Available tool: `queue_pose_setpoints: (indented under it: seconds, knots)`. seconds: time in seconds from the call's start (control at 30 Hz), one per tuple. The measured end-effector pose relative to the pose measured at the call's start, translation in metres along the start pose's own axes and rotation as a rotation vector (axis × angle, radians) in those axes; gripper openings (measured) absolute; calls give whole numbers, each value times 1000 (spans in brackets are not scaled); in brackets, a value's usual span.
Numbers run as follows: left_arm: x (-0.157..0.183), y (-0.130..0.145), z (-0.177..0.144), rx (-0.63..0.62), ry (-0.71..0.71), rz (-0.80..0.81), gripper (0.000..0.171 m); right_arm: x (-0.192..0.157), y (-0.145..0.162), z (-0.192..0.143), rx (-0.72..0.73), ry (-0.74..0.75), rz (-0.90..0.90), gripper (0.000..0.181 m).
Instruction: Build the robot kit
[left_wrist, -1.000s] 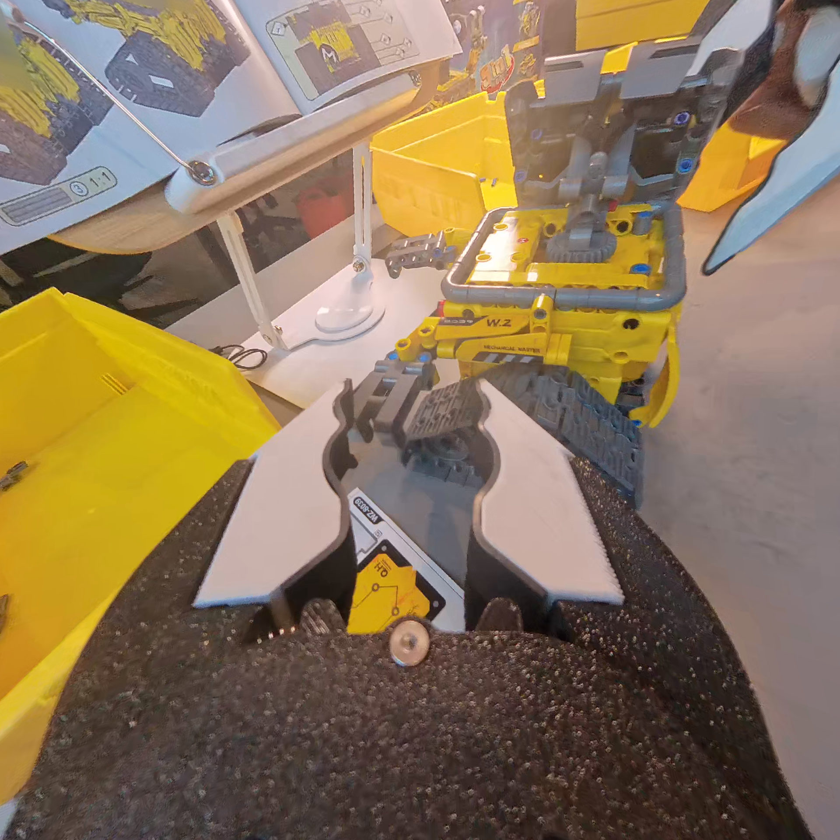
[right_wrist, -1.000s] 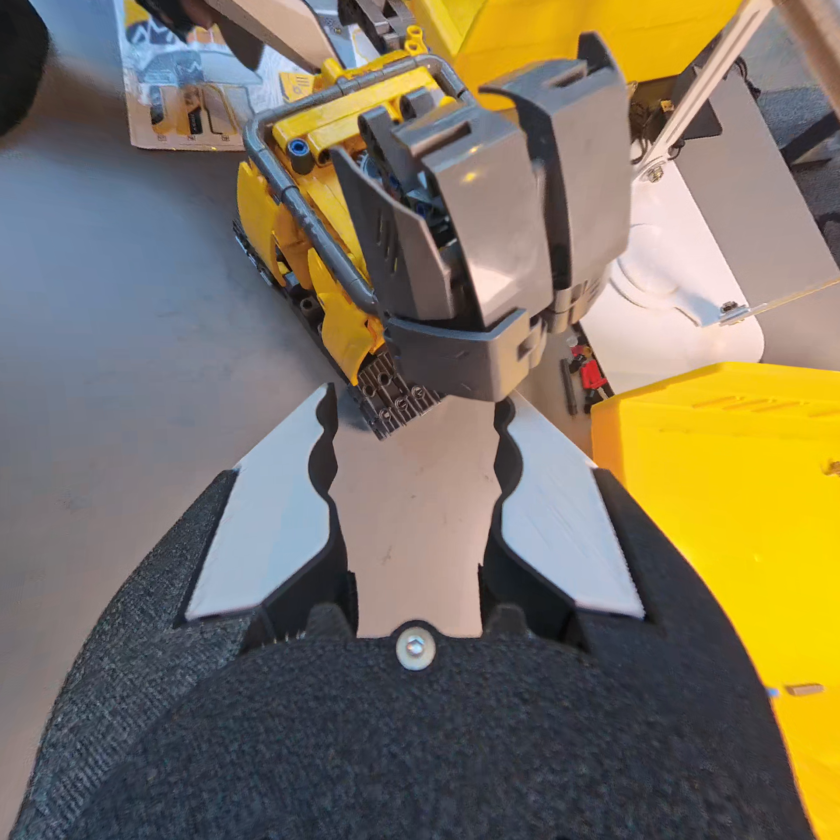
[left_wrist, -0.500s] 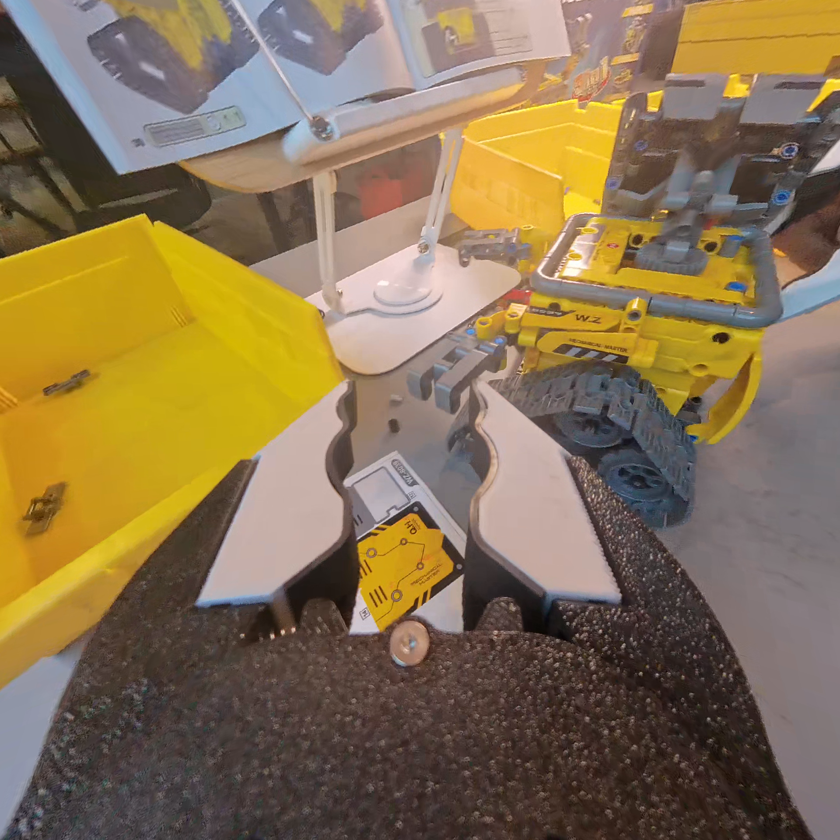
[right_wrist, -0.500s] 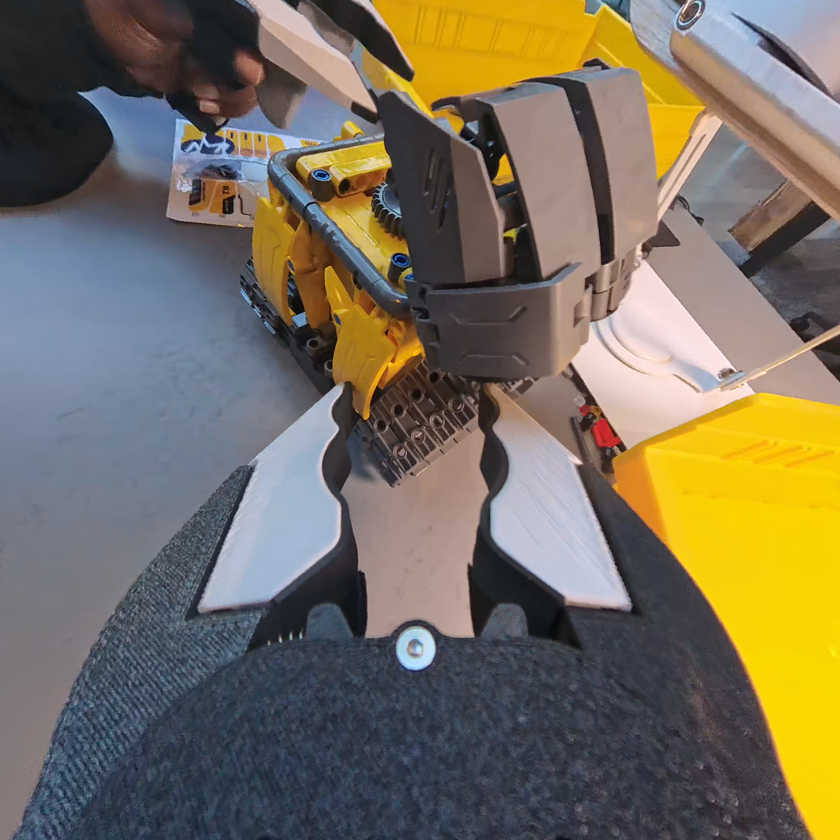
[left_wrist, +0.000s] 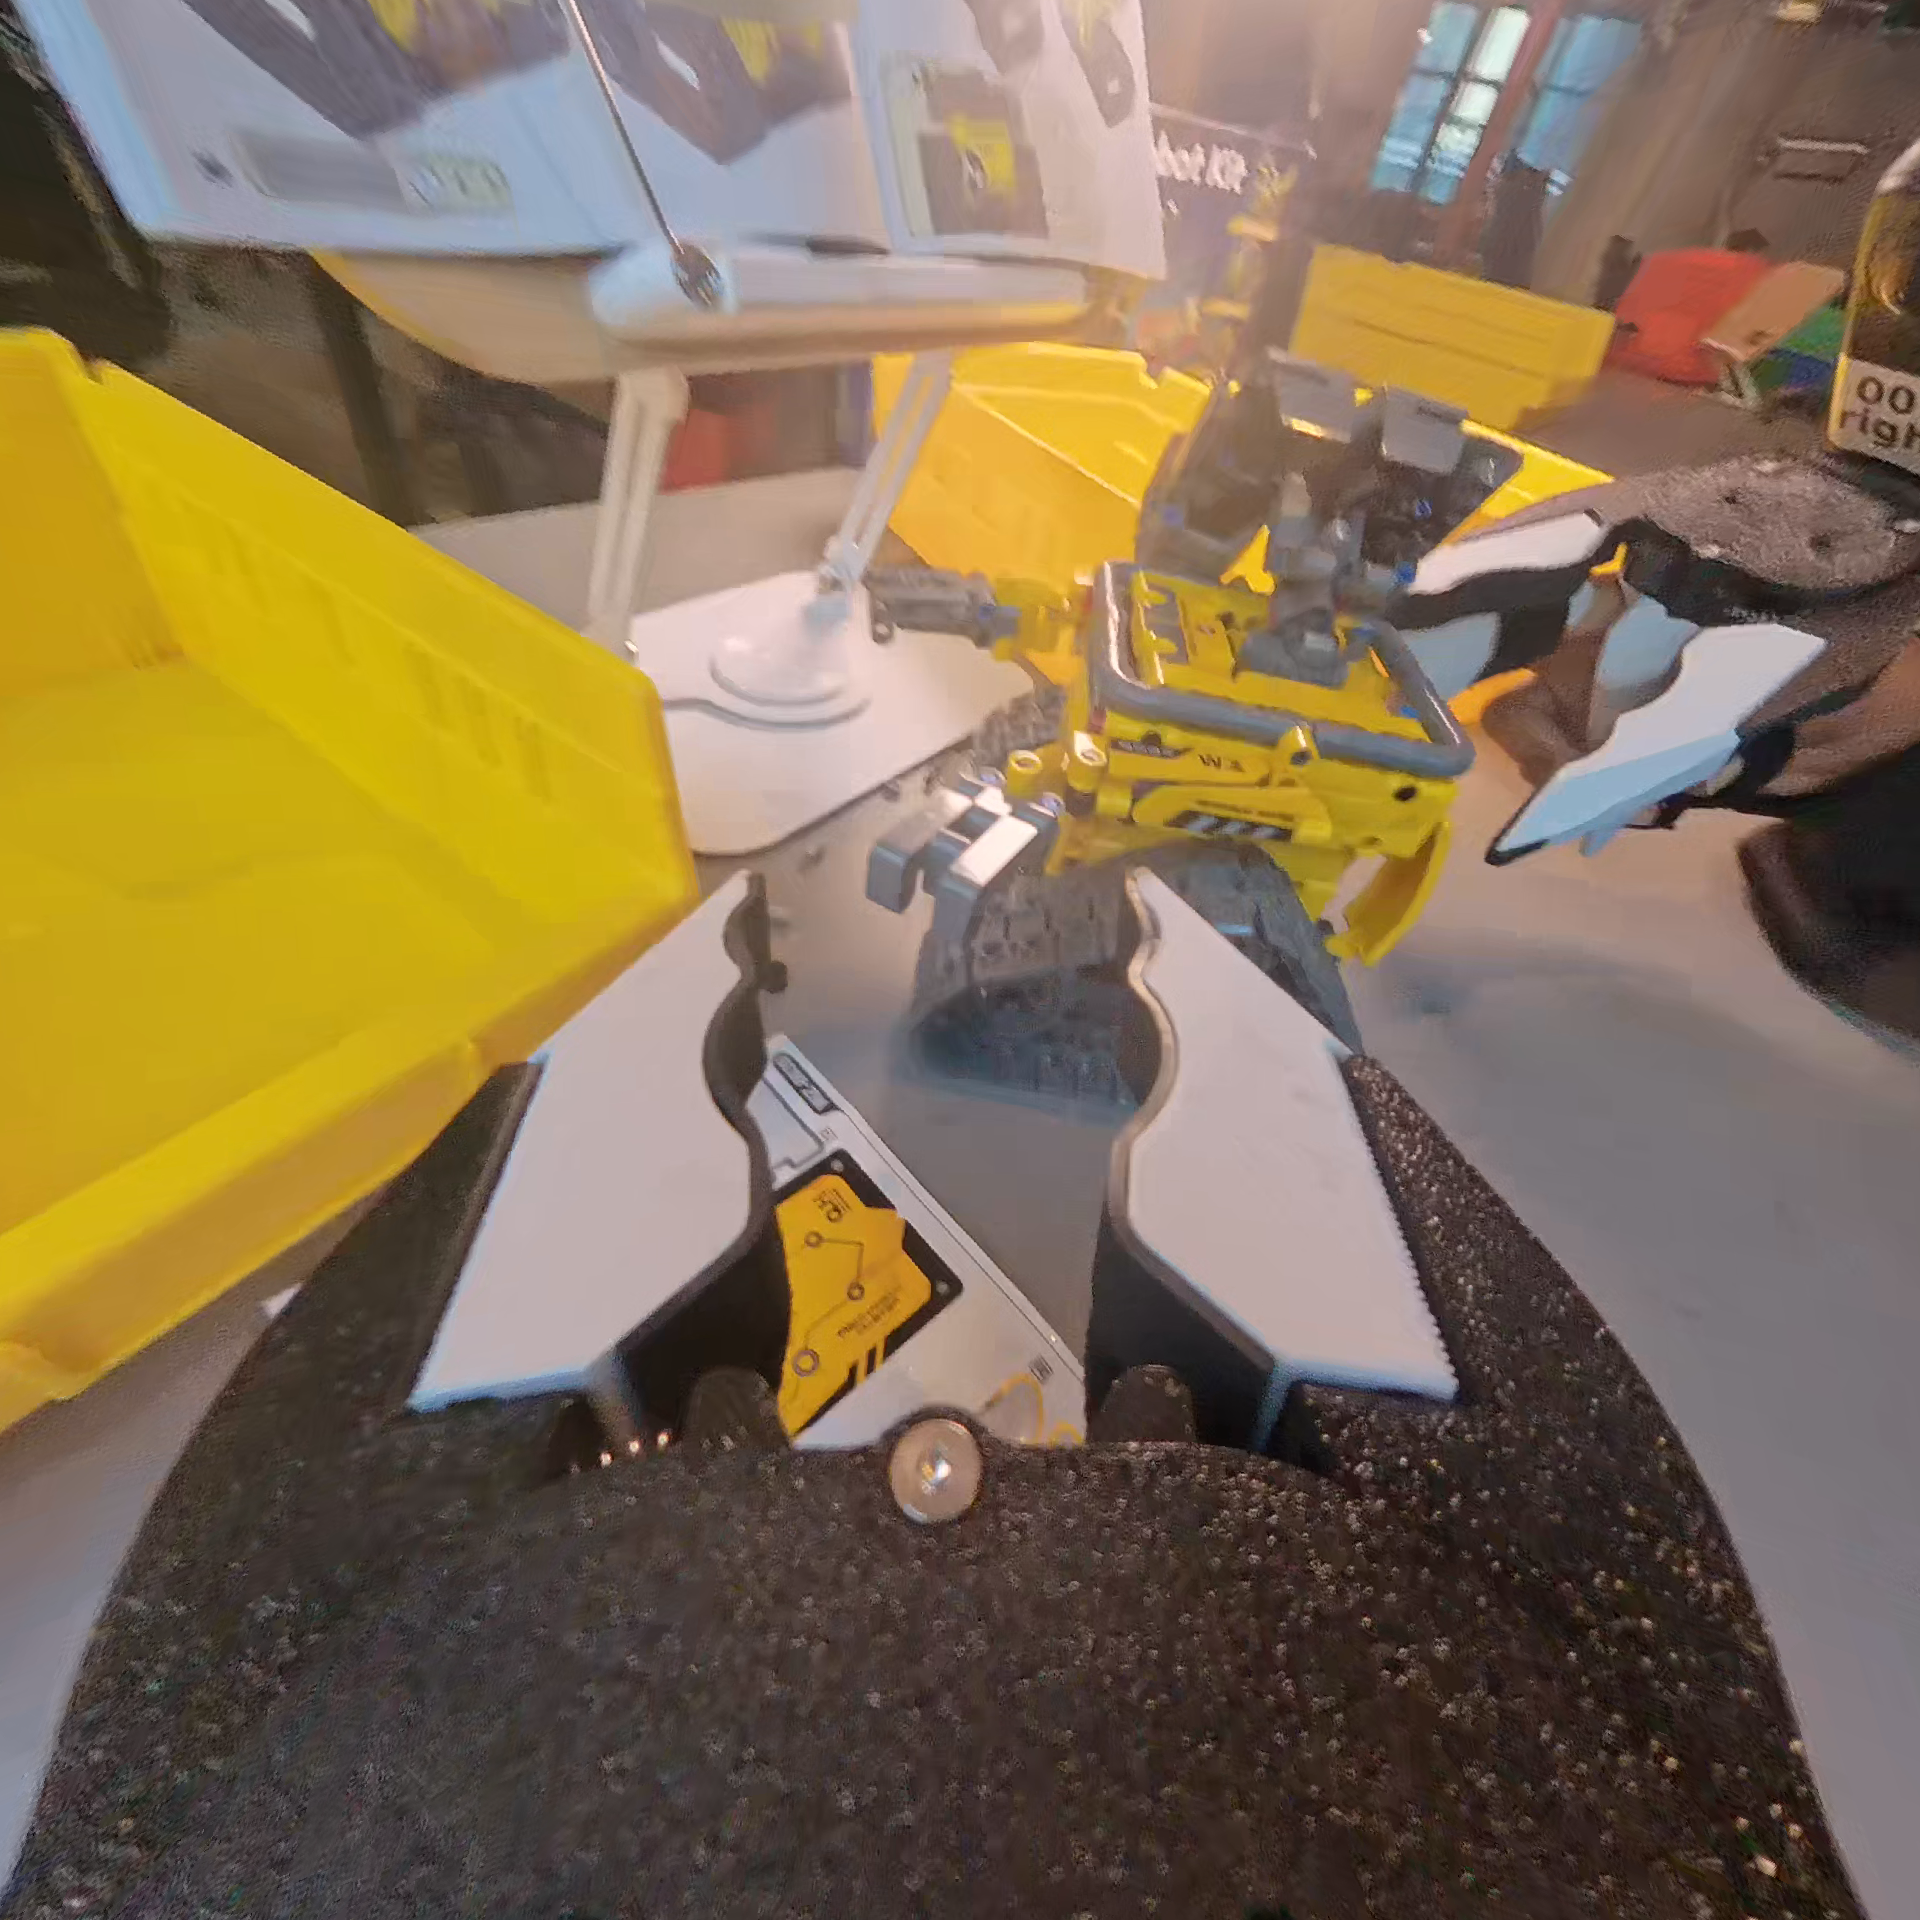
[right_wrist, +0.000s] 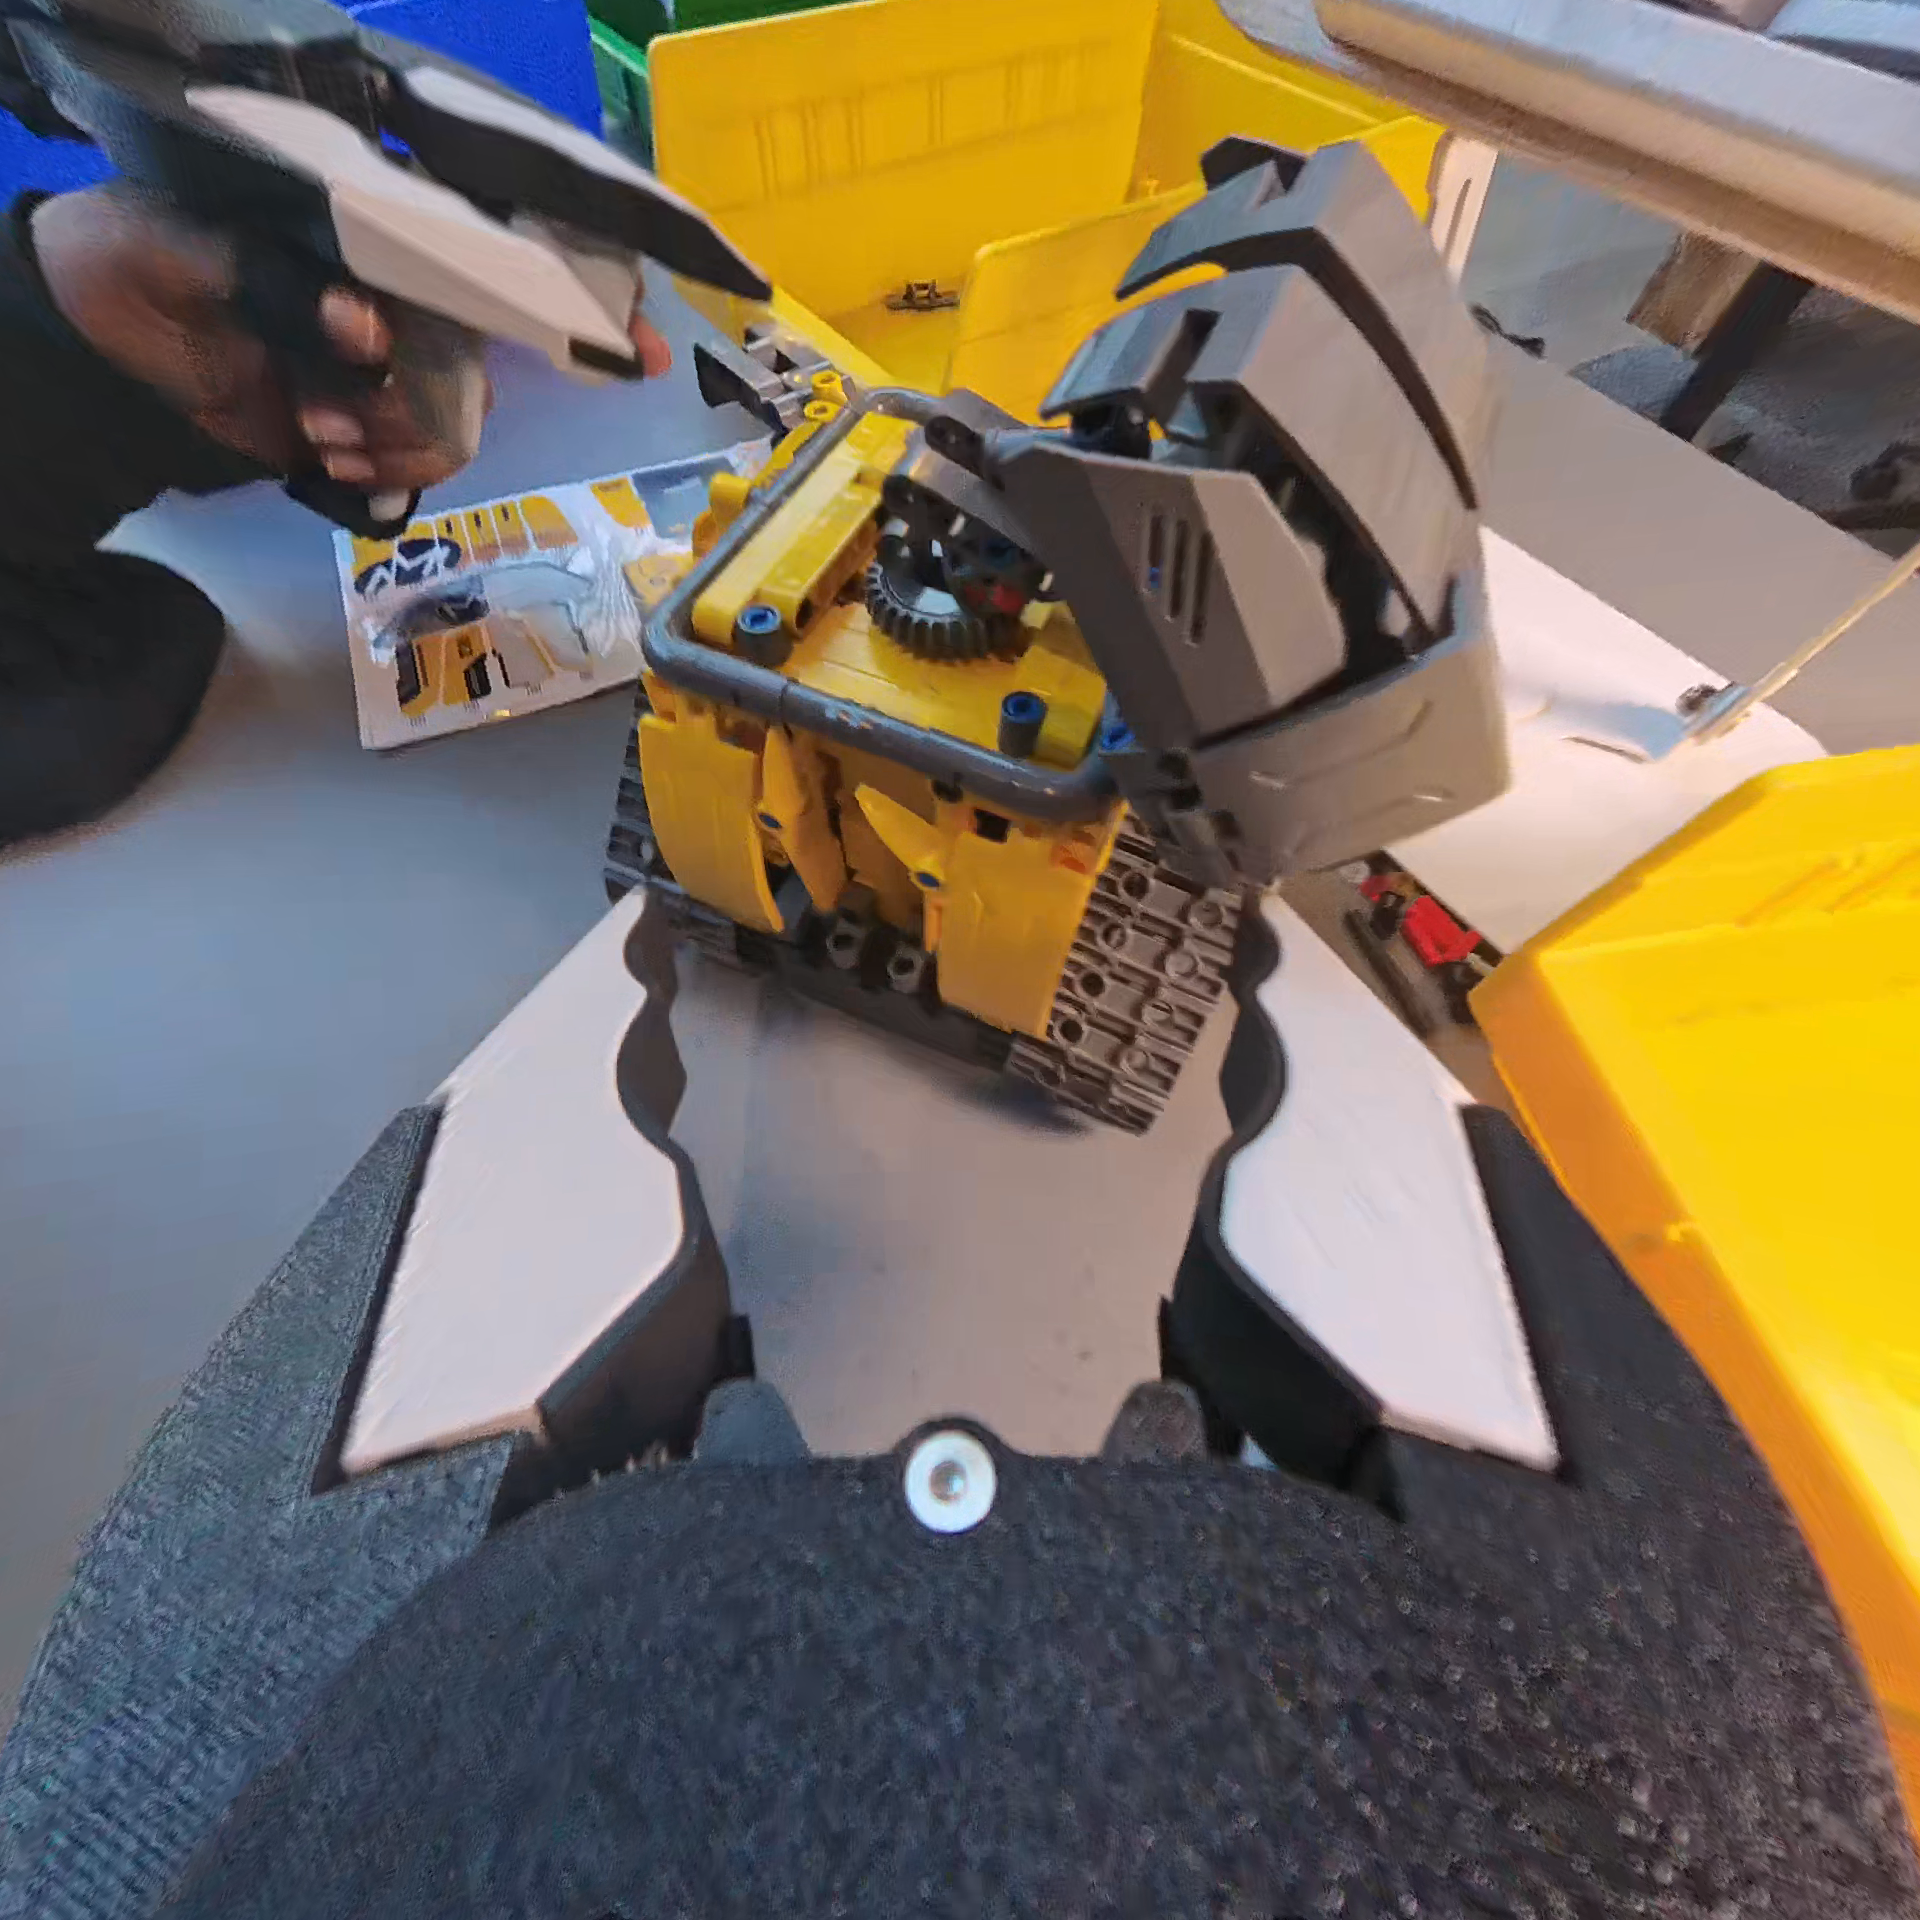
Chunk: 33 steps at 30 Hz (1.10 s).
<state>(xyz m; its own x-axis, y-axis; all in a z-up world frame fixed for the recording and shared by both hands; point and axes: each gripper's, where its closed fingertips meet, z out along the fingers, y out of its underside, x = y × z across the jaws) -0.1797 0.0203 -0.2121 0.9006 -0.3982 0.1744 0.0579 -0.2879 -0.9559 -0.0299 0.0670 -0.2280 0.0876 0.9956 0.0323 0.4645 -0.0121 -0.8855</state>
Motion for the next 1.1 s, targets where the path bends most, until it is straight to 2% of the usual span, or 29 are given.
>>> queue_pose_setpoints:
  seconds: [0.07,0.2,0.27,0.33,0.4,0.47,0.53,0.6,0.67,0.73,0.8,0.83,0.9,0.93,1.0,1.1]
  knots:
    - [10,21,8,-109,77,-16,77,-6,-7,14,41,68,41,111]
    - [34,46,28,-220,136,69,79,-16,-7,34,59,133,54,117]
    - [42,54,37,-260,119,151,79,-11,-7,35,64,155,27,106]
    - [41,57,39,-281,78,223,72,-8,-6,33,69,115,13,106]
    - [47,58,34,-295,101,238,59,-6,-4,28,85,23,-35,105]
    - [69,64,25,-324,220,242,54,-5,1,19,108,-107,-85,105]
    - [104,71,12,-361,413,247,54,-7,10,3,110,-264,-116,104]
    - [140,79,-1,-397,594,254,62,-3,22,-12,73,-345,-91,102]
    - [172,91,-21,-467,792,249,44,8,30,-22,34,-318,-43,94]
    - [181,101,-24,-522,819,265,58,19,34,-27,-4,-265,-63,83]
    - [186,107,-34,-576,874,259,62,36,33,-30,-42,-154,-90,84]
    - [185,104,-36,-560,878,253,59,45,33,-32,-58,-92,-102,76]
    - [176,87,-33,-485,839,227,54,58,33,-35,-79,7,-130,49]
    - [167,77,-28,-434,795,215,54,62,33,-37,-90,42,-131,43]
    - [145,55,-15,-314,666,202,54,51,30,-40,-89,-24,-107,50]
    - [117,24,-4,-146,508,180,54,22,31,-44,-138,-160,-25,96]
